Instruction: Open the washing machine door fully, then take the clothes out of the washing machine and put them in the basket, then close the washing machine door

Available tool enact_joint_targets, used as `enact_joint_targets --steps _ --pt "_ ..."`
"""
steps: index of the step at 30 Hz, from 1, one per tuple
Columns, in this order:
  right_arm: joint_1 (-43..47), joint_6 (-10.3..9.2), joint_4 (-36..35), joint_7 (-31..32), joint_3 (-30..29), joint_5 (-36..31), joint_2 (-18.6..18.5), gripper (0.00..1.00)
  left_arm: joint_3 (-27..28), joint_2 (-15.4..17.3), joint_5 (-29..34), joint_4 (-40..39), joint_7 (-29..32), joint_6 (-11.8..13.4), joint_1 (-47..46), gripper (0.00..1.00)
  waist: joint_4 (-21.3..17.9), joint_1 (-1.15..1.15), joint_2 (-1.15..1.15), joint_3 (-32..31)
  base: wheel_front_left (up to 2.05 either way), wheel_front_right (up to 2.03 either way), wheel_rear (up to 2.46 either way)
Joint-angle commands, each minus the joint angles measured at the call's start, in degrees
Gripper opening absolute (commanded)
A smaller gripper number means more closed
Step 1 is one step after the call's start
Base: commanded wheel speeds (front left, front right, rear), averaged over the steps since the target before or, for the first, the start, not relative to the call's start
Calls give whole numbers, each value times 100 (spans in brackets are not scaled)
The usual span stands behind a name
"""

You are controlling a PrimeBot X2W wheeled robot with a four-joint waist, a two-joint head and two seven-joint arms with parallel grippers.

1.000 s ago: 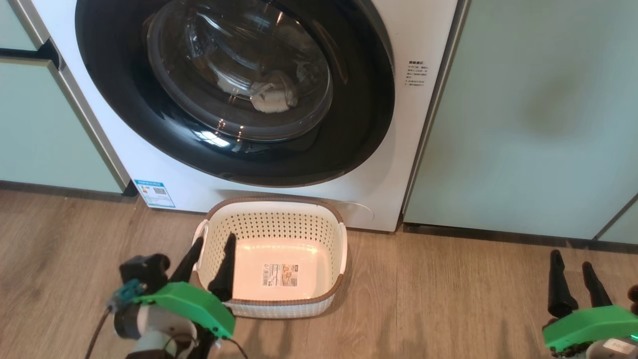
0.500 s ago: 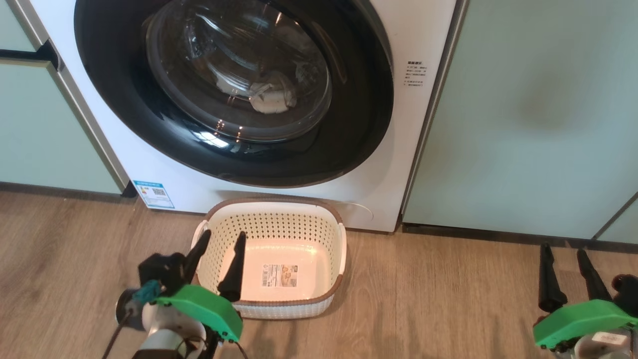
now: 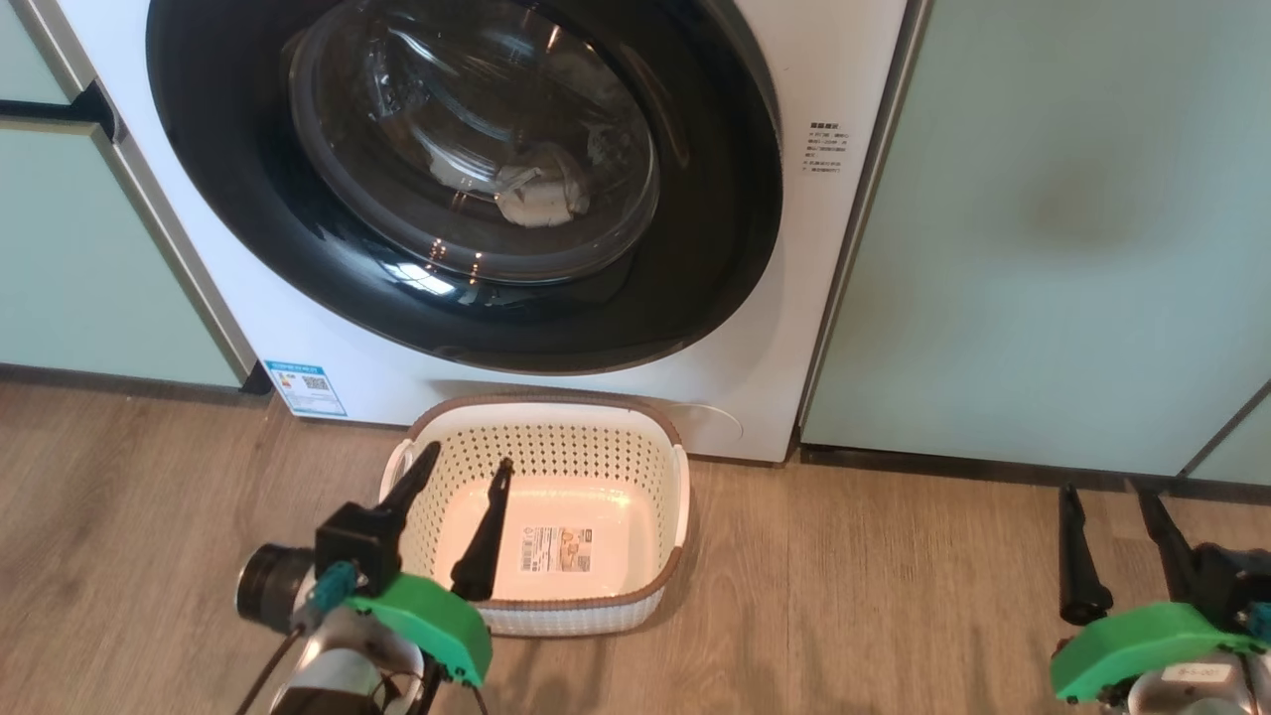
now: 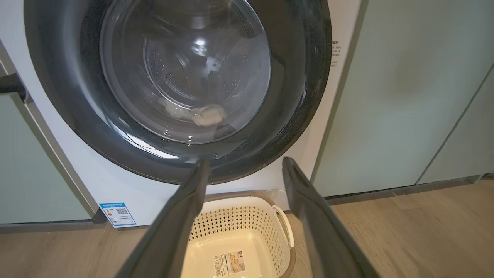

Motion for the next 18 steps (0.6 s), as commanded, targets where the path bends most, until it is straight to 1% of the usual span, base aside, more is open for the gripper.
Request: enact_joint_targets --steps 1,9,18 --pt "-371 -16 -165 -127 132 -206 -79 100 123 125 193 -167 -90 9 -376 100 -1 0 0 0 0 0 0" --pt "-398 -17 -166 -262 96 -672 -81 100 96 128 718 -168 -225 24 -411 100 -8 0 0 -1 0 0 0" --pt "-373 -17 -174 -268 53 -267 -79 100 185 68 685 -167 -230 10 -414 100 -15 0 0 0 0 0 0"
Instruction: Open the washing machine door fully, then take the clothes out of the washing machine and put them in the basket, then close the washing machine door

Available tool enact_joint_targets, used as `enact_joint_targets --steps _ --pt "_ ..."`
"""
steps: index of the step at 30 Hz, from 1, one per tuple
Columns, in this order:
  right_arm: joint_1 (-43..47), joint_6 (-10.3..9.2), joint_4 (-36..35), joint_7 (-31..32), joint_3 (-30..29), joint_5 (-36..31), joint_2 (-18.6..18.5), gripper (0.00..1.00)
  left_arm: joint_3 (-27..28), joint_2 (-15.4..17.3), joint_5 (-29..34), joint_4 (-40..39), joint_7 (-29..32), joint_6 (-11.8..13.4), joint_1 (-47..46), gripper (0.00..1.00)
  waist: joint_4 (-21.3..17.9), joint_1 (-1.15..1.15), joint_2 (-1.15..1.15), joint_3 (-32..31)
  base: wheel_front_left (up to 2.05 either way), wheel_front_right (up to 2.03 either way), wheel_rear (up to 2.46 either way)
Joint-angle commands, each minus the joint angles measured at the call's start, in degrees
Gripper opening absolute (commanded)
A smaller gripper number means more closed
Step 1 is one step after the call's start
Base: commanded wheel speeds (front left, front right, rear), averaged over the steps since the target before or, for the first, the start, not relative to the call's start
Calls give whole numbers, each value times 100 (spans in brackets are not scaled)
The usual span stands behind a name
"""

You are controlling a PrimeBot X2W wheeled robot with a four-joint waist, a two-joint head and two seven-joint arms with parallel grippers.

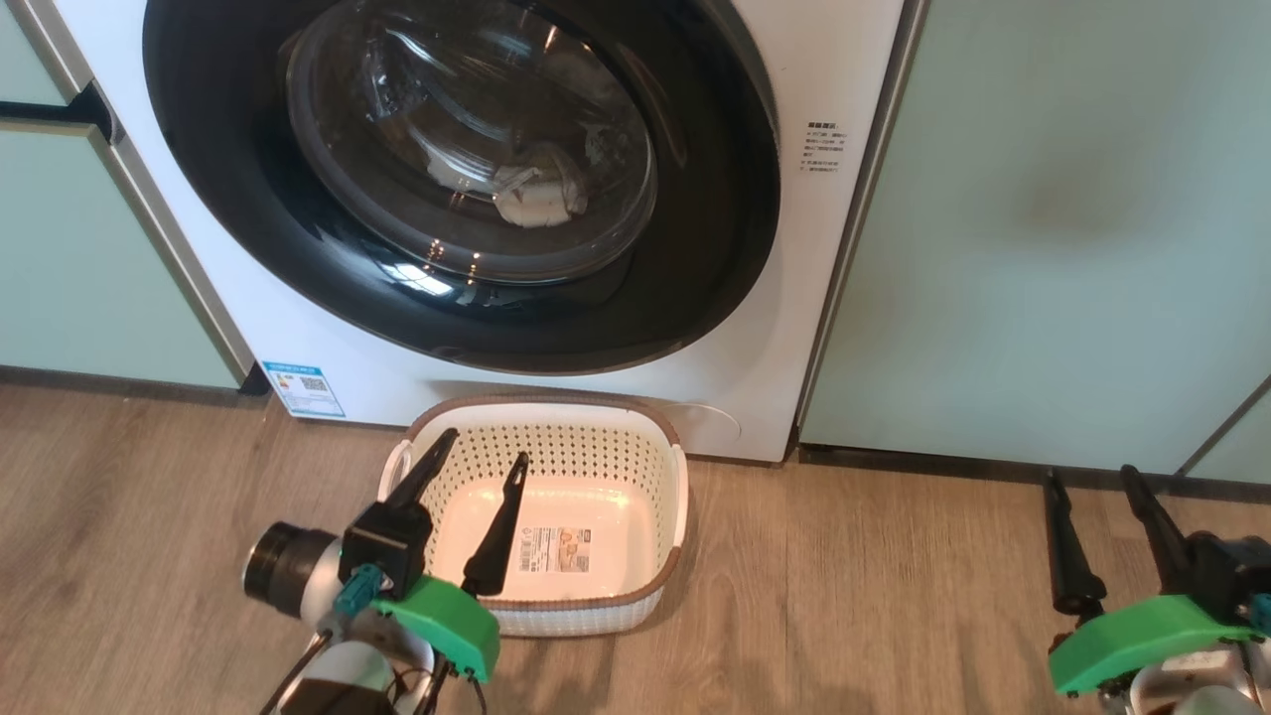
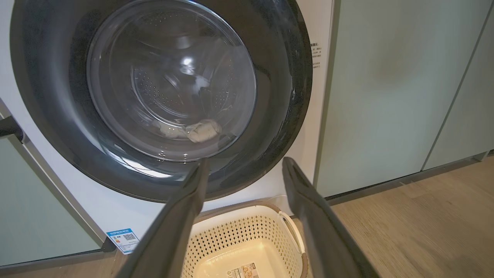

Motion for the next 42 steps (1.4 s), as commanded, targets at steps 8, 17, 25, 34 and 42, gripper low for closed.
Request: enact_joint_targets --steps 8,17,25,34,42 --pt "-234 -17 -100 -61 76 310 -77 100 336 23 -11 -153 -52 -6 -301 100 6 0 0 9 0 0 0" --pt "-239 -17 -81 -61 83 319 -77 100 378 -12 9 -119 -52 -42 -307 100 -6 0 0 32 0 0 0" --pt "-236 -17 -74 -61 105 398 -77 0 408 -39 29 -78 -52 -63 -315 100 -3 0 0 30 0 0 0" --pt "-230 -17 -26 -61 166 481 -77 0 432 -77 33 -50 -52 -98 -319 100 2 0 0 33 0 0 0" --pt "-328 -17 125 -61 187 689 -76 0 431 -100 61 -91 -52 -125 -335 100 15 0 0 81 0 0 0"
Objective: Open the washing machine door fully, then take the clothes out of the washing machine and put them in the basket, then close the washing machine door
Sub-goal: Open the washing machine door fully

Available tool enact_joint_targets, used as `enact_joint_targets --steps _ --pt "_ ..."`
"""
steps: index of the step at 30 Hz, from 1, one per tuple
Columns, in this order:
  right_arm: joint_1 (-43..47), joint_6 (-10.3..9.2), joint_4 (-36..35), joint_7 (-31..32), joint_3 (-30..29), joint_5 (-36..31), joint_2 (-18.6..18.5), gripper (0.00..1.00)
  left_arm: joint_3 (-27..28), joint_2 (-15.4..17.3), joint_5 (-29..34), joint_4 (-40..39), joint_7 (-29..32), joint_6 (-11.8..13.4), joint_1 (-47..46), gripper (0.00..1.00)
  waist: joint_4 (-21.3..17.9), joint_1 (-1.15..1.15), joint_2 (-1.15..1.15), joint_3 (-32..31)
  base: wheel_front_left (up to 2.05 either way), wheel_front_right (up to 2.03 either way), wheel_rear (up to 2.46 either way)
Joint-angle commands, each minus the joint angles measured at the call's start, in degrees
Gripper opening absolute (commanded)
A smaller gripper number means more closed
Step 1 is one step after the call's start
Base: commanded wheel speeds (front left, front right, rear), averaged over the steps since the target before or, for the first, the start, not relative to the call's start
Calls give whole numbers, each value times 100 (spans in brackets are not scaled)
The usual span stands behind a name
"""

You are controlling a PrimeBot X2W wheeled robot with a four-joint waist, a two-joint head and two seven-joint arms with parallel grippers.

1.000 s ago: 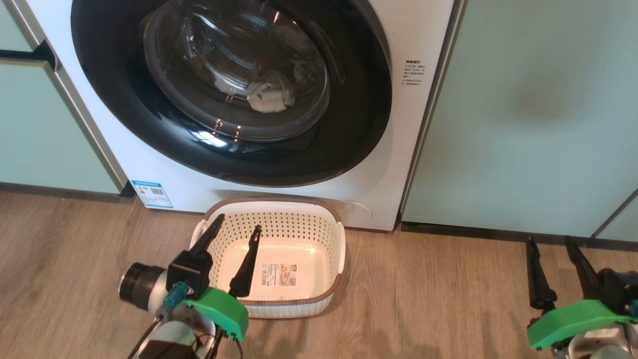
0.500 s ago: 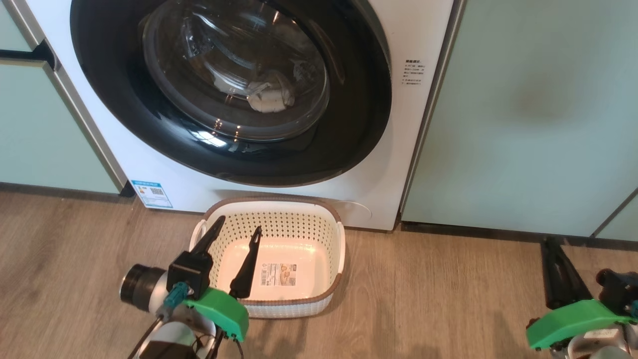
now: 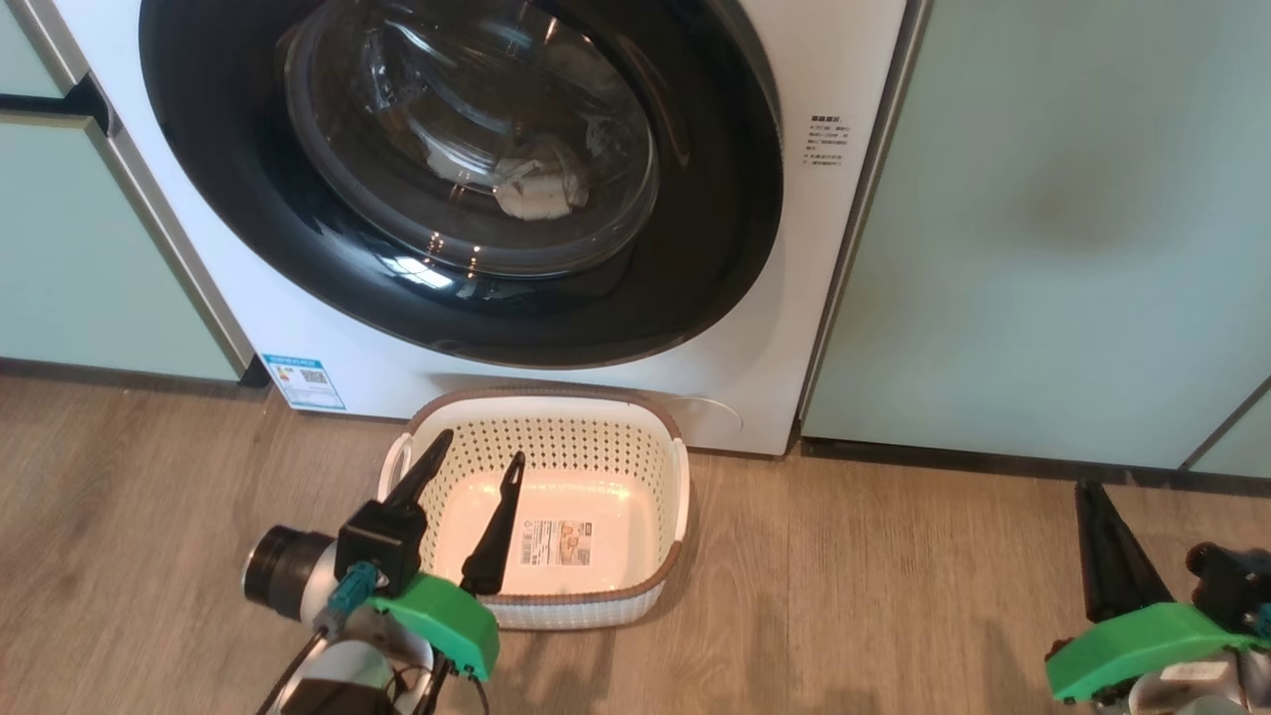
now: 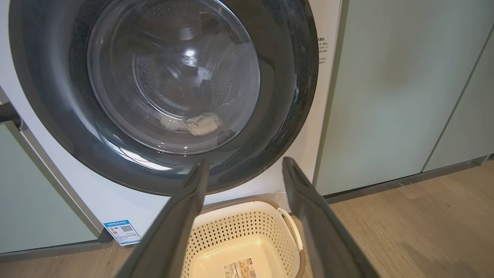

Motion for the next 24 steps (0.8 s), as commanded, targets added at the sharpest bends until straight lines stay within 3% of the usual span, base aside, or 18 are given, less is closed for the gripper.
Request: enact_joint_targets --steps 1,12,24 --pt "-323 -17 -130 -61 141 58 -76 0 256 28 59 -194 -54 -17 -334 100 3 0 0 8 0 0 0" --pt "-1162 -17 278 451 411 3514 -85 0 253 -32 68 -369 -54 -72 -602 100 135 0 0 499 0 0 0" --pt "-2562 -17 280 2341 -74 7021 -164 0 102 -113 139 -527 -54 -158 -1190 100 444 0 0 1375 0 0 0"
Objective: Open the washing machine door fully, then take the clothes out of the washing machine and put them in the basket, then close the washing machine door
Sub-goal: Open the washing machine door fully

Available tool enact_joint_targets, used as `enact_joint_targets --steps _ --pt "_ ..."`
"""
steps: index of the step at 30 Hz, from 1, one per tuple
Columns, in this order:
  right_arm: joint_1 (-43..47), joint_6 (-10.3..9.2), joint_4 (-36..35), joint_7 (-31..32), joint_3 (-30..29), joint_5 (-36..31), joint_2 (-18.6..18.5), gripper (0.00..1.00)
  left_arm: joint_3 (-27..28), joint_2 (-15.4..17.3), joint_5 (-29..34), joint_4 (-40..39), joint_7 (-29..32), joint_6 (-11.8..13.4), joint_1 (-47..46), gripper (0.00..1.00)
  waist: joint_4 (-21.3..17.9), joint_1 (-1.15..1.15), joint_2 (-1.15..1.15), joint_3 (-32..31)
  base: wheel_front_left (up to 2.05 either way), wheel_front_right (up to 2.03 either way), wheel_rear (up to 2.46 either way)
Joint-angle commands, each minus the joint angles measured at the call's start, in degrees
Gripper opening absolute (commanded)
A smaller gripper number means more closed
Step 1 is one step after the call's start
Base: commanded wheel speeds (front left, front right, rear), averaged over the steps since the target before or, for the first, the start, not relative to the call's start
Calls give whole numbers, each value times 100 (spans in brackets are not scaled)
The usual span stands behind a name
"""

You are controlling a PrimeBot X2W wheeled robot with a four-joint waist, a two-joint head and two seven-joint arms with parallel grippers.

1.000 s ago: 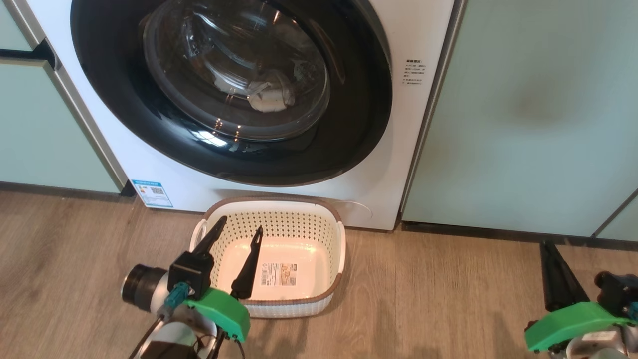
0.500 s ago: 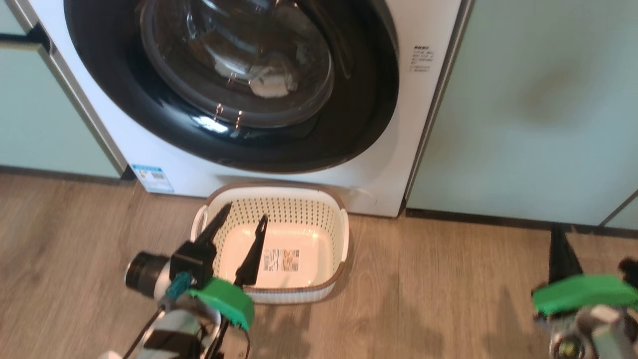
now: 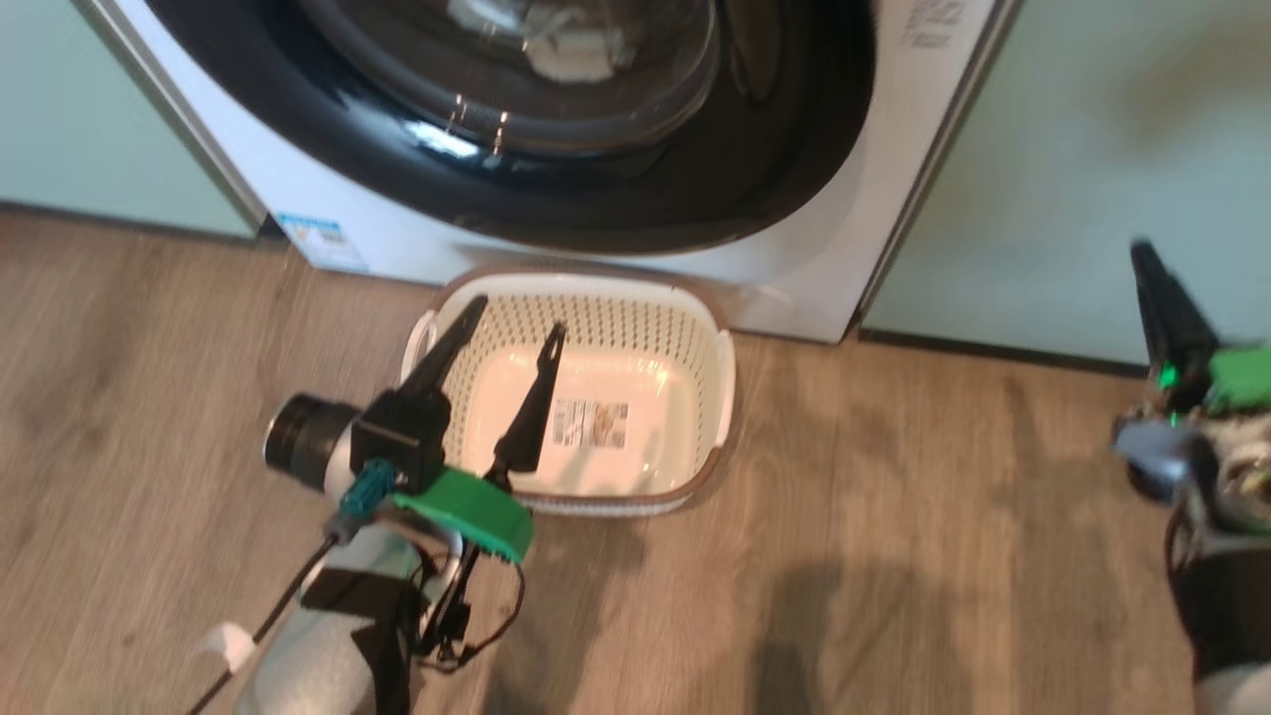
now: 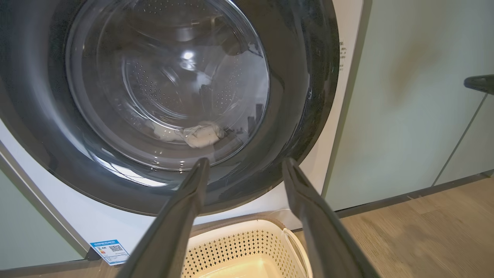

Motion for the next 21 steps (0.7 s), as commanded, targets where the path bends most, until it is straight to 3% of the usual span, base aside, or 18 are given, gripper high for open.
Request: enact_joint_targets --steps 1,5,12,21 --pt "-421 -16 -154 277 54 304 -27 0 144 40 48 -225 -36 -17 -308 100 116 -1 0 241 0 0 0" --pt "-897 -16 80 1113 12 1005 -26 0 85 12 63 -278 -36 -34 -482 100 225 -1 0 497 0 0 0" --pt "-1616 -16 435 2045 152 1480 -49 0 7 -34 63 -320 -36 -51 -707 100 359 -1 0 846 0 0 0" --pt "-2515 -16 559 2397 347 1763 16 0 -87 -84 50 -332 -36 -53 -871 100 474 -1 0 1119 0 0 0"
